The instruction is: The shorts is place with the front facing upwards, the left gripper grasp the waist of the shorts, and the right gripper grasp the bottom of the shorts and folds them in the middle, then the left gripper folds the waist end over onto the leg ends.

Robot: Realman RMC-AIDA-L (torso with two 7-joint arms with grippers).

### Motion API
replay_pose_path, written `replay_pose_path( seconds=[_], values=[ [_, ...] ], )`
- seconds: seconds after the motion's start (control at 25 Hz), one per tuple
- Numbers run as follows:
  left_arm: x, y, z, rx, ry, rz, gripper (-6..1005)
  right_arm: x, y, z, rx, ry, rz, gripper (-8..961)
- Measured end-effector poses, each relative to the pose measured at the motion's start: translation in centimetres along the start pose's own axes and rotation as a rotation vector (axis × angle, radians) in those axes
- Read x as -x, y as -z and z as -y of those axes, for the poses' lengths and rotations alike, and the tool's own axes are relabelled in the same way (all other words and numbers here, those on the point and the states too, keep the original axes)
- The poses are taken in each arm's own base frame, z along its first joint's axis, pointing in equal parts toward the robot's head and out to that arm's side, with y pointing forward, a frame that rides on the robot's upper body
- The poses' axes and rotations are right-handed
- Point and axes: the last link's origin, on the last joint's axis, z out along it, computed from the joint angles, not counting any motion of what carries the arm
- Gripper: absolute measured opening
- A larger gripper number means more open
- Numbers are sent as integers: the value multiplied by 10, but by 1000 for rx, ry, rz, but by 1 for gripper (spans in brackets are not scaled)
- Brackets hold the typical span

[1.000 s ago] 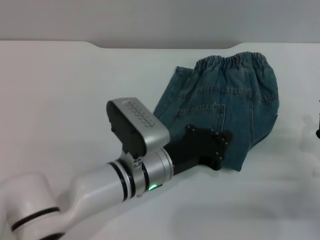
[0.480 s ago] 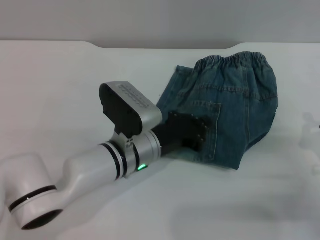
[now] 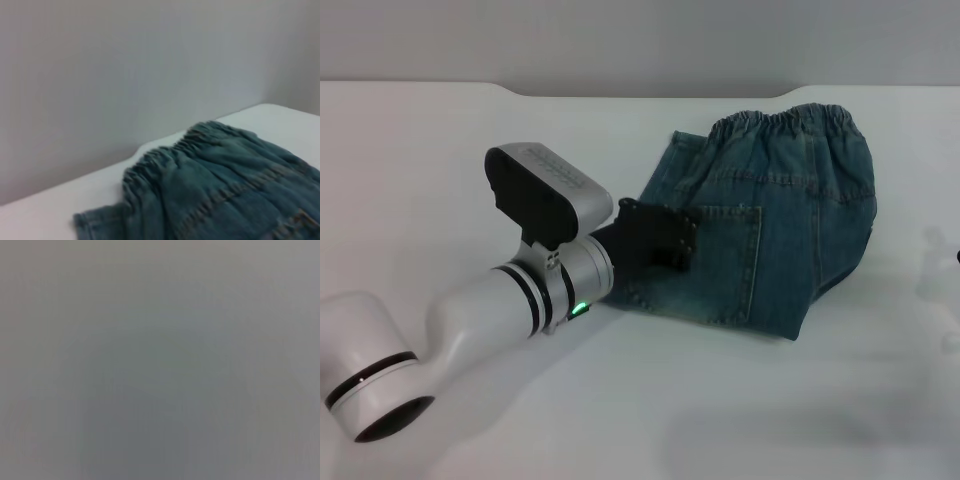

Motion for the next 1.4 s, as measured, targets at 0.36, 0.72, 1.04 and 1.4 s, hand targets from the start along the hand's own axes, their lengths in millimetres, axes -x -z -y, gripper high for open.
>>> replay_pose_path(
  seconds=[0.36, 0.72, 1.04, 1.4],
  values=[
    [-12, 12, -37, 119, 76, -169, -2, -3, 5, 2, -5, 3, -16, -1],
    [6, 14, -71, 244, 117, -67, -2, -2, 6, 5, -13, 7, -17, 0],
    [13, 5, -58, 181, 91, 35, -2, -2, 6, 5, -17, 4, -12, 0],
    [12, 0, -29, 91, 65, 62, -2, -1, 6, 2, -14, -2, -4, 0]
  ],
)
